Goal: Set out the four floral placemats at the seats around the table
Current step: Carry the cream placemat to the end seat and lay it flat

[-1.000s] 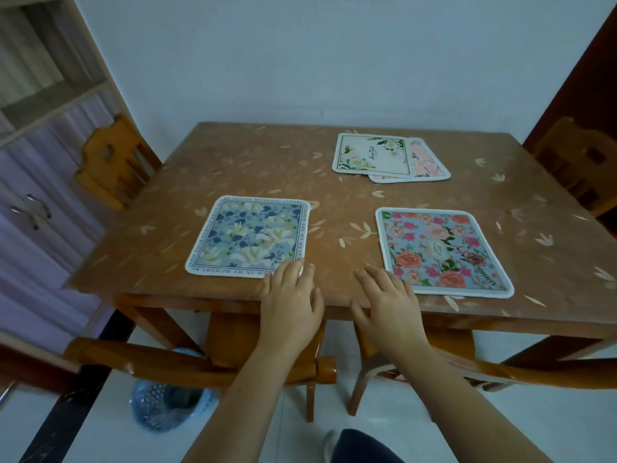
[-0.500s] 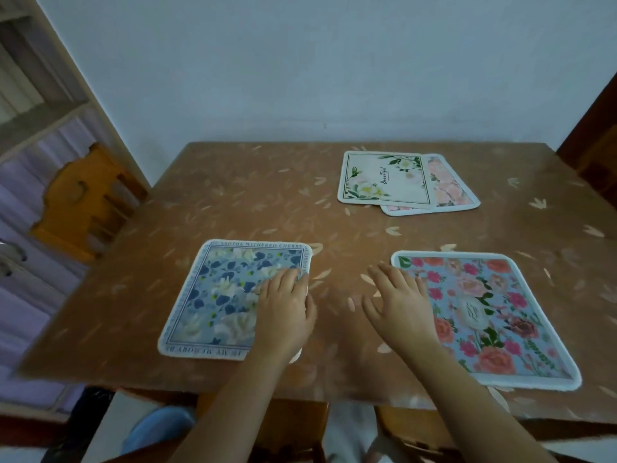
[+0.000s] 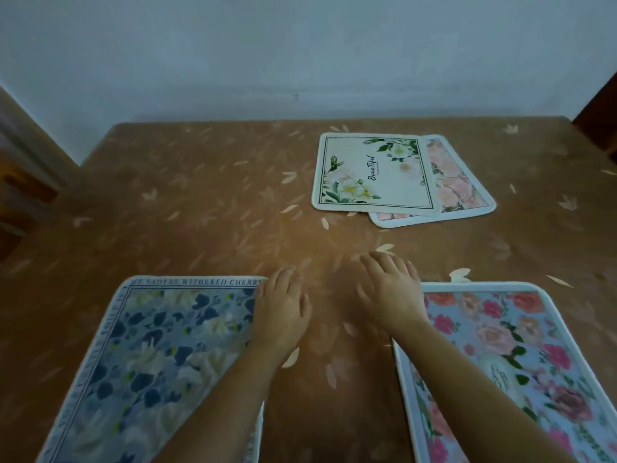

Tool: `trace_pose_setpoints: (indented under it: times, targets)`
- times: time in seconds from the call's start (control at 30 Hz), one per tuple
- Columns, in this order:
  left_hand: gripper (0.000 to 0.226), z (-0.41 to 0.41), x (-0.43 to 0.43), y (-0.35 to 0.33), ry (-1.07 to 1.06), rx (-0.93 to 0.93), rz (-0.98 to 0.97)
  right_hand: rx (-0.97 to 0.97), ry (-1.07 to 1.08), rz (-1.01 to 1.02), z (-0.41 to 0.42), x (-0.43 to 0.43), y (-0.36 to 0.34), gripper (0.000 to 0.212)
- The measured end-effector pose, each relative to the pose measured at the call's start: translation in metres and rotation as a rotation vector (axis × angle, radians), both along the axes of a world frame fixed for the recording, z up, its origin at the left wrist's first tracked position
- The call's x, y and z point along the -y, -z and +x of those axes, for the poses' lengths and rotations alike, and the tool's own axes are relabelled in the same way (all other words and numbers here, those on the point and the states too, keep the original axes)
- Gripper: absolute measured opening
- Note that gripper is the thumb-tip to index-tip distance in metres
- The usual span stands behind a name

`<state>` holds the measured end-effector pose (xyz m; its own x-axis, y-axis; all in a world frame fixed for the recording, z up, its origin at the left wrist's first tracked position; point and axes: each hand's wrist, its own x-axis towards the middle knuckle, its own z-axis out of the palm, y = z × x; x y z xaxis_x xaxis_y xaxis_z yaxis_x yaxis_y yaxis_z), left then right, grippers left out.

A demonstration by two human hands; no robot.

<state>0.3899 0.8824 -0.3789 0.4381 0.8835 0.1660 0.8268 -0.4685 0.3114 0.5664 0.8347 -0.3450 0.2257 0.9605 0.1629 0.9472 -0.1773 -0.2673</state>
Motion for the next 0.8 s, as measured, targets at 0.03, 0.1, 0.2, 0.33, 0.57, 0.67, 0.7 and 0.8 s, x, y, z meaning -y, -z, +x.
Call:
trace_pose_setpoints:
  times: [0.03,0.1,0.2,0.33,0.57,0.67,0.7,0.8]
  targets:
    - [0.042,0.003,-0.007,0.007,0.011,-0.014,-0.011,-0.001,-0.008,-0.004,0.002,-0.009,0.008,0.036]
    - [0.045,0.009,-0.022,0.020,0.027,-0.023,-0.027,-0.007,-0.033,0.009,0.005,-0.026,0.023,0.035]
    - [0.042,0.016,-0.042,0.033,0.041,0.031,-0.056,-0.026,-0.035,0.037,0.012,-0.052,0.040,0.030]
    - [0.037,0.016,-0.062,0.047,0.062,0.092,-0.033,-0.057,-0.032,0.118,0.023,-0.081,0.055,0.035]
    - [0.044,0.018,-0.070,0.055,0.023,0.080,-0.020,-0.078,-0.015,0.162,0.044,-0.123,0.077,0.036]
    - [0.044,0.018,-0.069,0.057,0.037,0.059,-0.024,-0.058,0.009,0.155,0.055,-0.141,0.083,0.036]
    - [0.046,0.018,-0.069,0.058,0.033,0.056,-0.024,-0.055,0.010,0.152,0.057,-0.147,0.085,0.037]
    - [0.049,0.018,-0.070,0.057,0.038,0.046,-0.018,-0.060,0.013,0.162,0.063,-0.163,0.090,0.036]
